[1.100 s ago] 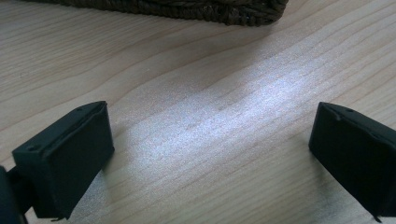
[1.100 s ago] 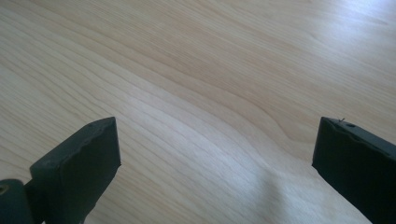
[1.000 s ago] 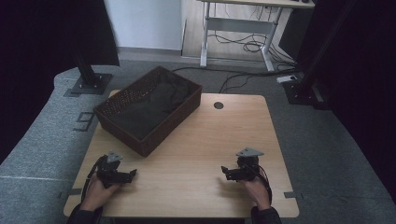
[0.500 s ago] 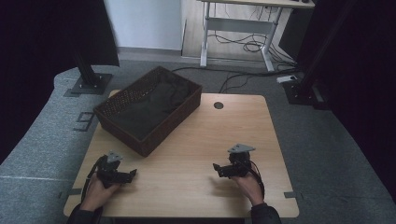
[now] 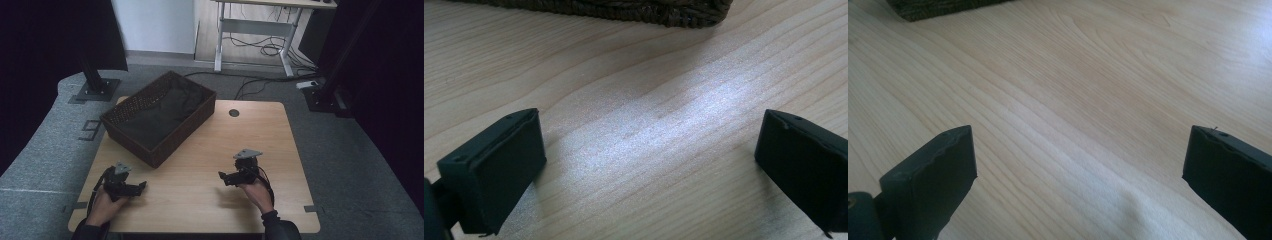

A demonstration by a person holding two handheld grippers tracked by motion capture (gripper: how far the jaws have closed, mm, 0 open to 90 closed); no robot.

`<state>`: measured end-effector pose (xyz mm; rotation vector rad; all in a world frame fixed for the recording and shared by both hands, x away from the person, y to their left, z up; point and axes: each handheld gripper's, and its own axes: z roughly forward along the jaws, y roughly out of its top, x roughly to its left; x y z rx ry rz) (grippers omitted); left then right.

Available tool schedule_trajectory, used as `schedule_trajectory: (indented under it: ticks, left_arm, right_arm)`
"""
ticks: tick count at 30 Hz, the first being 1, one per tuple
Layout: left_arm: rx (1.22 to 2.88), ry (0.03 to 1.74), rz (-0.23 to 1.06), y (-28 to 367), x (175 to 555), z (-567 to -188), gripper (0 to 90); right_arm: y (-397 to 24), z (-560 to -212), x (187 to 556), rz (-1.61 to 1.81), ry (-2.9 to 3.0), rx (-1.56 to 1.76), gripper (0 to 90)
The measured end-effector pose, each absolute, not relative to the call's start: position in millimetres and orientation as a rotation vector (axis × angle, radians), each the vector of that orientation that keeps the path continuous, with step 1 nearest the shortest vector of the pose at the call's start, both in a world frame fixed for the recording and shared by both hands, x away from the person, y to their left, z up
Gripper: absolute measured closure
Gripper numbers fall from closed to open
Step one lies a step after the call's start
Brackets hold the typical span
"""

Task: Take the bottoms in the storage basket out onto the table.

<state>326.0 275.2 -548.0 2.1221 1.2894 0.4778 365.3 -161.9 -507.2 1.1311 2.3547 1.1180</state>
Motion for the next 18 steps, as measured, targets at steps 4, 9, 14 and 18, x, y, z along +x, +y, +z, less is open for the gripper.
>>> schedule_trajectory:
  ticks: [4, 9, 14, 18]
  left_arm:
    - [2.122, 1.29, 0.478, 275.2, 326.0, -548.0, 0.0]
    - [2.124, 1.289, 0.478, 275.3, 326.0, -547.9, 0.0]
    - [2.124, 1.289, 0.478, 275.3, 326.0, -547.9, 0.0]
    - [2.124, 1.289, 0.478, 275.3, 326.0, -547.9, 0.0]
  right_arm:
    - [-155.1, -503.7, 368.5, 1.12, 2.361, 1.104, 0.4]
    - [-141.8, -501.7, 374.8, 1.127, 2.37, 1.082, 0.5]
    - [-133.7, -501.8, 379.3, 1.12, 2.375, 1.074, 0.4]
    - [-125.6, -500.2, 383.3, 1.119, 2.382, 1.057, 0.4]
